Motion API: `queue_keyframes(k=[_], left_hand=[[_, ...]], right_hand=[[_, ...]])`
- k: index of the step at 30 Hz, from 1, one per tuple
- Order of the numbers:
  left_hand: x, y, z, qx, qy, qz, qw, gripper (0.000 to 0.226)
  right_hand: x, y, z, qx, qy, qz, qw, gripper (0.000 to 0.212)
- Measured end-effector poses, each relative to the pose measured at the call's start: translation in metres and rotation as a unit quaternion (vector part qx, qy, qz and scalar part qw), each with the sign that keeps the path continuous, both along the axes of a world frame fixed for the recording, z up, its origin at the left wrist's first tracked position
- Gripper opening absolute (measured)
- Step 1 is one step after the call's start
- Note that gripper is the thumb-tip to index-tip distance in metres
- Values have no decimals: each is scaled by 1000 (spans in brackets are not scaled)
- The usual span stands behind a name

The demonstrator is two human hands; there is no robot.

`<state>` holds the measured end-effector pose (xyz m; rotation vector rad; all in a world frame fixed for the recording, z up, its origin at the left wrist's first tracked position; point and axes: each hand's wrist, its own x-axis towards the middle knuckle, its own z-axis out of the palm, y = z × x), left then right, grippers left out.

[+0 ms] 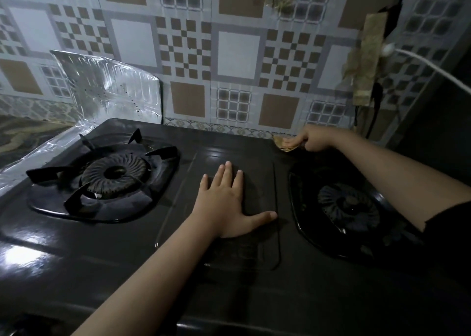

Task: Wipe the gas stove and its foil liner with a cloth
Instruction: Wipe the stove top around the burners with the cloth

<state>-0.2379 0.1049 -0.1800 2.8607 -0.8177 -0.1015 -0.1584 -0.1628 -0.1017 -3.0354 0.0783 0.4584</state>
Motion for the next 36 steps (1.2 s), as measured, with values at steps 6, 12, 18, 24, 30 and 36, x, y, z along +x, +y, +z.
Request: queue_keyframes(k=[6, 12, 18, 24, 30, 36], left_hand=[[0, 1, 2, 7, 3, -5, 1000, 120], [0, 1, 3, 4, 3, -8, 1000, 119], [2, 0, 2, 12, -1, -10, 1000, 120], [2, 1, 1, 11, 0, -10, 1000, 121], [2, 1, 1, 6, -2, -7, 1000, 120], [1, 2, 2, 6, 0, -5, 1000, 118]], right_hand=[[-36, -21, -2, 24, -19, -62, 998, 60], [-51, -36, 27, 38, -64, -149, 986, 47], [-45, -33, 16, -123, 9, -216, 969, 21], [-17, 20, 9, -121, 24, -197, 973, 11], [12, 66, -5, -130, -56, -109, 984, 8], [39, 131, -13, -87, -104, 45, 990, 5]])
